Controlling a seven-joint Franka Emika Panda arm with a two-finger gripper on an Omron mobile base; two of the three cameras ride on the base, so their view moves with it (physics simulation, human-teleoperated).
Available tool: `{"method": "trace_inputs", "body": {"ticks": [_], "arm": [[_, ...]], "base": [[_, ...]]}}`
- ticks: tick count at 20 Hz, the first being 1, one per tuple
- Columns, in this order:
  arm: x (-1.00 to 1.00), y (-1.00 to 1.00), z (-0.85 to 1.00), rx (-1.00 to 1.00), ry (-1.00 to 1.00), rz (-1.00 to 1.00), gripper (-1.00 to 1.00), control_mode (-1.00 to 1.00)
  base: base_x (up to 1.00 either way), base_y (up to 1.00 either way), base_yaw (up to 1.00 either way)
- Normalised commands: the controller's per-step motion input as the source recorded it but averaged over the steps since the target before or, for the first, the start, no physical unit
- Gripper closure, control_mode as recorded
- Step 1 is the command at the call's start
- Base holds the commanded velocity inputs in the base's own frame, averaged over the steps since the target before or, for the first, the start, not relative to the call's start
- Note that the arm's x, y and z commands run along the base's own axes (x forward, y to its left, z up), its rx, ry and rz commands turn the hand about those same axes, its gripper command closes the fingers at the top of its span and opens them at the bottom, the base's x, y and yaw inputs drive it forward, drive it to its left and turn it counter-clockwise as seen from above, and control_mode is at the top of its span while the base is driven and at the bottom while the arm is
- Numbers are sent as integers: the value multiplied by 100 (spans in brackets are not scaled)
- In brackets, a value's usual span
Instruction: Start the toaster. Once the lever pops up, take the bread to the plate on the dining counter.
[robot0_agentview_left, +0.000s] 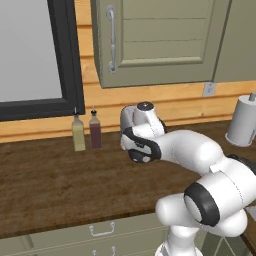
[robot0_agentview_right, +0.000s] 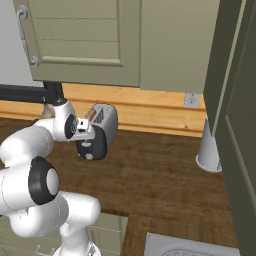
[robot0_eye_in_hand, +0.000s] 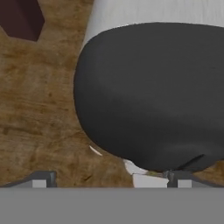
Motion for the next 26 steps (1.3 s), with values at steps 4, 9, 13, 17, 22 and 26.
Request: {"method": "trace_inputs", "body": {"ticks": [4, 9, 13, 17, 22, 26], "arm": [[-29, 0, -74, 0, -7, 0, -100, -100], [-16, 0, -85, 0, -7, 0, -100, -100], [-14, 0, -68, 0, -8, 0, -100, -100], [-69, -10, 52, 0, -30, -2, -100, -100], [-78, -2, 100, 1, -27, -4, -100, -100], [-26, 0, 100, 0, -7, -6, -100, -100]], "base": [[0, 0, 0], [0, 0, 0], [0, 0, 0], [0, 0, 0], [0, 0, 0], [0, 0, 0]]}}
